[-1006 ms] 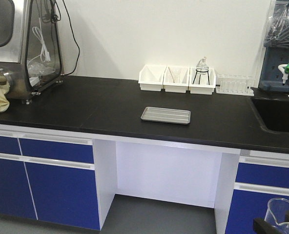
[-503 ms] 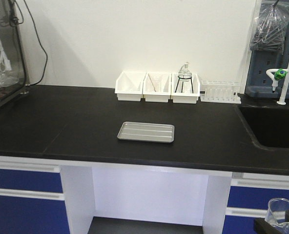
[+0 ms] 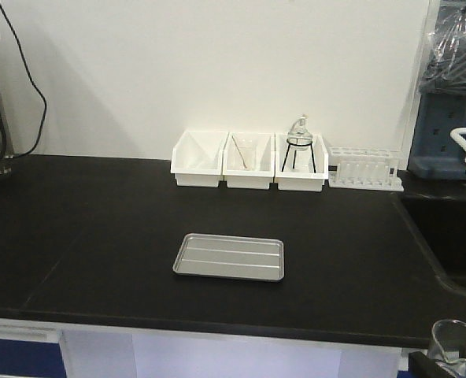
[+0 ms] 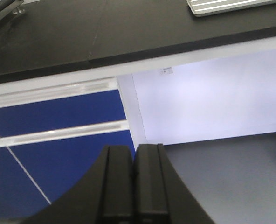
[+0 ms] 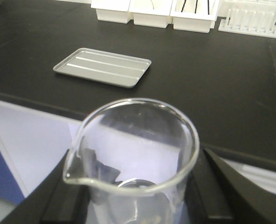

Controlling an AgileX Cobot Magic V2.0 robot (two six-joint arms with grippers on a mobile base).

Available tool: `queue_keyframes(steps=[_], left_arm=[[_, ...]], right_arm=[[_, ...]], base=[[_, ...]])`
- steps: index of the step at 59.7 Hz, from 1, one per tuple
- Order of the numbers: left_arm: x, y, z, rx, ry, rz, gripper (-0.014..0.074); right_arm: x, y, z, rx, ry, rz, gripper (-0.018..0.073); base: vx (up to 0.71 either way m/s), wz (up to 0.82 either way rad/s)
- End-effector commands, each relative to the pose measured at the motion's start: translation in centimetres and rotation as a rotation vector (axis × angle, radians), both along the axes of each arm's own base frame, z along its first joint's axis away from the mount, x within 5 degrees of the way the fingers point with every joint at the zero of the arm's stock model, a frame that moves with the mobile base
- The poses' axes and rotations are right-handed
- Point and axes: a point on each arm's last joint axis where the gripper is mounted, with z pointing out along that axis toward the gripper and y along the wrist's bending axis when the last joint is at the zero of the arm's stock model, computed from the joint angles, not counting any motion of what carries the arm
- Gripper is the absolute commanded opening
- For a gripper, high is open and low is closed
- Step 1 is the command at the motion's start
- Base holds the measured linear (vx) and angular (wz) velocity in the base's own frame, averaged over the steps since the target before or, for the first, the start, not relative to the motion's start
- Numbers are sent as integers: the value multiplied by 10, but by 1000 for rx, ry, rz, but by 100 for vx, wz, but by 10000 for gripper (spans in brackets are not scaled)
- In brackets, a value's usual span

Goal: Move beaker to silver tray on left bench
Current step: 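Approach the silver tray with the beaker held in the right gripper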

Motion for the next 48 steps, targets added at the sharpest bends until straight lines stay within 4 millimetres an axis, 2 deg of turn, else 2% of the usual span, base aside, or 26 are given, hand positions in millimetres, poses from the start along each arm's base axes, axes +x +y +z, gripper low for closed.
queue_keyframes(steps=[1, 48], left_arm=[[2, -1, 1, -9, -69, -16, 1], [2, -1, 1, -9, -69, -16, 1]], right_arm=[[2, 3, 18, 24, -114, 28, -11], [2, 3, 18, 24, -114, 28, -11]], base=[[39, -1], [38, -9]])
